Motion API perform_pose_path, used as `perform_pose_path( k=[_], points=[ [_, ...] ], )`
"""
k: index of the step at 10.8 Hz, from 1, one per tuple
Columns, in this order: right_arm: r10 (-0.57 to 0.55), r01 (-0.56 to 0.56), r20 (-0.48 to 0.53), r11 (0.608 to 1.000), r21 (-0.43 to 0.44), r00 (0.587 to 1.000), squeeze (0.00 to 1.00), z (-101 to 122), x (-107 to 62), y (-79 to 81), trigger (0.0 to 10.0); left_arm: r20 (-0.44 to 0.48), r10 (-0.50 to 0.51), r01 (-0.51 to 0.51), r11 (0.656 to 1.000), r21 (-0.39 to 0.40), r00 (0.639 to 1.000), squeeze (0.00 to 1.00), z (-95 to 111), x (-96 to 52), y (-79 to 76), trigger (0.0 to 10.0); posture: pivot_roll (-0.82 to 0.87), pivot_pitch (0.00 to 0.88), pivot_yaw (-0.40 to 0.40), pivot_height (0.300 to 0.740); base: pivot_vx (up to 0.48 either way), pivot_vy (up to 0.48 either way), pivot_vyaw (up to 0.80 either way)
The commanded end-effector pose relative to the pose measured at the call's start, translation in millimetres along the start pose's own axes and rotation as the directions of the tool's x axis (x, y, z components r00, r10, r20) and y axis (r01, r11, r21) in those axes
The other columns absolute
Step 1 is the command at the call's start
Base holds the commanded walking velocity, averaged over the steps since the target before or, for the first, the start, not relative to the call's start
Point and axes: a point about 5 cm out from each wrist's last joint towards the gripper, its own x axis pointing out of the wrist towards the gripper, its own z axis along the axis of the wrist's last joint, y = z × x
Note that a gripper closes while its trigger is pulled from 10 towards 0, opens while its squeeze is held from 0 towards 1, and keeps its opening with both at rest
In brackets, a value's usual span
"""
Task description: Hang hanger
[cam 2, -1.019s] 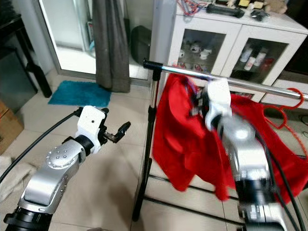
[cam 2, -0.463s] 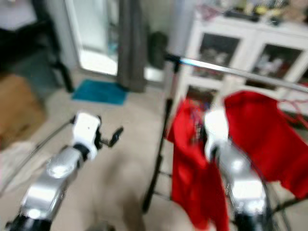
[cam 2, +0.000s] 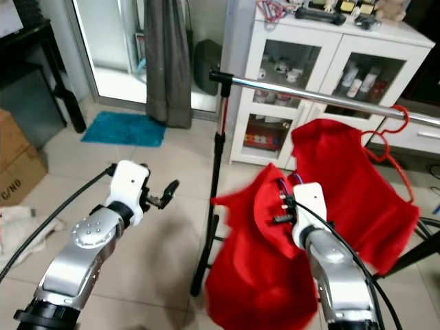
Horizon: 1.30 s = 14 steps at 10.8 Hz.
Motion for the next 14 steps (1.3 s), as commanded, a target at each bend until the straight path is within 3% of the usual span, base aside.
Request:
perform_pose_path(
  k=[1,5,6,7,8,9,10,11,12,14],
  points=[
    [-0.005,0.005,0.046,1.000,-0.012,0.999,0.00,11,-2.7,-3.5,10.0,-0.012,-0.001,0.001,1.000,0.010,1.000,0.00,-2,-0.3,-0.8,10.0,0.04,0.000,-0.082,0.740,0.000,-0.349,0.00],
    [0.055,-0.055,0.073,0.998,-0.007,0.996,0.00,13,-4.3,-3.2,10.0,-0.008,-0.027,0.027,0.998,0.048,1.000,0.00,-2,-0.7,-3.8,10.0,0.04,0.000,-0.083,0.740,0.000,-0.348,0.00],
    [0.085,-0.086,0.107,0.996,0.007,0.991,0.00,17,-5.1,-1.2,10.0,0.005,-0.043,0.043,0.999,-0.003,0.999,0.00,-1,-0.6,-5.0,10.0,0.04,0.000,-0.083,0.740,0.000,0.000,0.00],
    [0.159,-0.163,0.187,0.987,0.005,0.969,0.00,29,-8.7,3.8,10.0,0.057,-0.113,0.116,0.992,-0.046,0.992,1.00,6,-1.4,-8.4,10.0,0.04,0.000,-0.076,0.740,0.000,0.000,0.00],
    [0.246,-0.250,0.248,0.968,-0.018,0.937,0.00,41,-12.5,8.4,10.0,0.093,-0.196,0.201,0.978,-0.052,0.976,1.00,13,-0.5,-12.2,10.0,0.04,0.000,-0.072,0.740,0.000,0.000,0.00],
    [0.353,-0.354,0.287,0.934,-0.050,0.890,0.00,54,-16.2,15.6,9.3,0.121,-0.257,0.263,0.964,-0.033,0.959,1.00,23,7.9,-15.4,10.0,0.04,0.000,-0.072,0.740,0.000,0.000,0.00],
    [0.364,-0.360,0.289,0.930,-0.070,0.885,0.00,58,-15.6,17.5,6.2,0.125,-0.291,0.296,0.955,-0.026,0.949,1.00,26,11.5,-18.1,10.0,0.03,0.000,-0.071,0.740,0.000,0.000,0.00],
    [0.393,-0.377,0.305,0.919,-0.112,0.867,0.00,68,-15.3,22.7,4.2,0.139,-0.354,0.359,0.933,-0.013,0.925,0.51,31,17.2,-23.6,10.0,0.03,0.000,-0.070,0.740,0.000,0.000,0.00],
    [0.413,-0.391,0.325,0.911,-0.134,0.851,0.00,77,-16.0,26.3,10.0,0.159,-0.400,0.409,0.912,-0.024,0.902,0.00,37,22.4,-27.4,10.0,0.03,0.000,-0.070,0.740,0.000,0.000,0.00],
    [0.442,-0.407,0.333,0.897,-0.172,0.833,0.00,85,-17.7,31.5,10.0,0.266,-0.461,0.507,0.851,-0.136,0.847,0.00,54,25.9,-32.6,10.0,0.02,0.000,-0.062,0.740,0.000,0.000,0.00]
  ],
)
